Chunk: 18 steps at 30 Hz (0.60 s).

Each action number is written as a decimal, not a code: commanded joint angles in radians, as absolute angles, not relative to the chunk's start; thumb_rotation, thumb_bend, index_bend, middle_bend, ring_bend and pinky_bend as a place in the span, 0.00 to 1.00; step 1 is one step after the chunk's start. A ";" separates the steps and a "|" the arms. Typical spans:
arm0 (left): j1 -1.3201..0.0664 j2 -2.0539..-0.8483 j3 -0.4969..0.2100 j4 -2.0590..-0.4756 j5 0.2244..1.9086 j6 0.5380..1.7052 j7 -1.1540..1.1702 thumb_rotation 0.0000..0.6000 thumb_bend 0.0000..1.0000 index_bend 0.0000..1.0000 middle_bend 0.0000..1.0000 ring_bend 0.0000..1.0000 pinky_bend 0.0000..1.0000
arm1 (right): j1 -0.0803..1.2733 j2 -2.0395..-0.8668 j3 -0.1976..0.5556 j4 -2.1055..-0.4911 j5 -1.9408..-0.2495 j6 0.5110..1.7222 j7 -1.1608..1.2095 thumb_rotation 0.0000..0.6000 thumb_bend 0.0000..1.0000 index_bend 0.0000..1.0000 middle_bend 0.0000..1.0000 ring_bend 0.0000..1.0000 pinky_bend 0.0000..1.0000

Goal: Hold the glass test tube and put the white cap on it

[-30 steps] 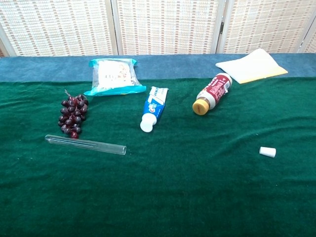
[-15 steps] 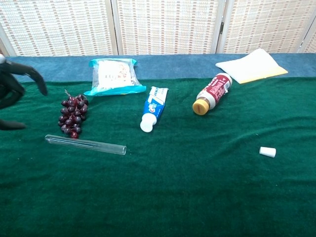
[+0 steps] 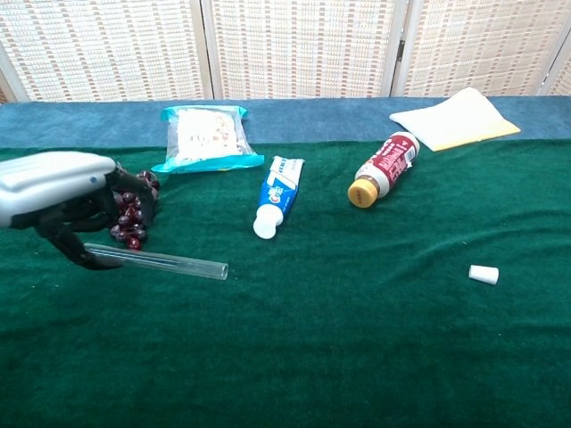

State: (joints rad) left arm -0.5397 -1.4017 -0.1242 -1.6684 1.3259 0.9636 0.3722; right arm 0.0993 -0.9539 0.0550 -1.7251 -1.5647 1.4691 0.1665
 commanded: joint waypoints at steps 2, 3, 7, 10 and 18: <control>-0.576 -1.468 -0.141 -1.632 1.218 0.940 0.448 1.00 0.28 0.43 0.95 0.92 0.91 | 0.100 -0.955 0.055 -1.721 -1.559 1.465 0.170 0.30 0.46 0.00 0.10 0.17 0.13; -0.581 -1.476 -0.142 -1.626 1.201 0.939 0.458 1.00 0.28 0.43 0.95 0.92 0.91 | 0.101 -0.955 0.055 -1.720 -1.558 1.465 0.171 0.30 0.46 0.00 0.10 0.17 0.13; -0.596 -1.492 -0.140 -1.606 1.154 0.936 0.486 1.00 0.30 0.43 0.95 0.92 0.91 | 0.102 -0.956 0.056 -1.719 -1.555 1.462 0.173 0.30 0.46 0.00 0.10 0.17 0.13; -0.605 -1.496 -0.137 -1.596 1.118 0.934 0.505 1.00 0.32 0.44 0.95 0.92 0.91 | 0.103 -0.956 0.056 -1.717 -1.552 1.459 0.175 0.30 0.46 0.00 0.10 0.17 0.13; -0.617 -1.488 -0.111 -1.604 1.063 0.929 0.524 1.00 0.35 0.46 0.95 0.92 0.91 | 0.107 -0.958 0.056 -1.714 -1.545 1.450 0.179 0.30 0.46 0.00 0.10 0.17 0.13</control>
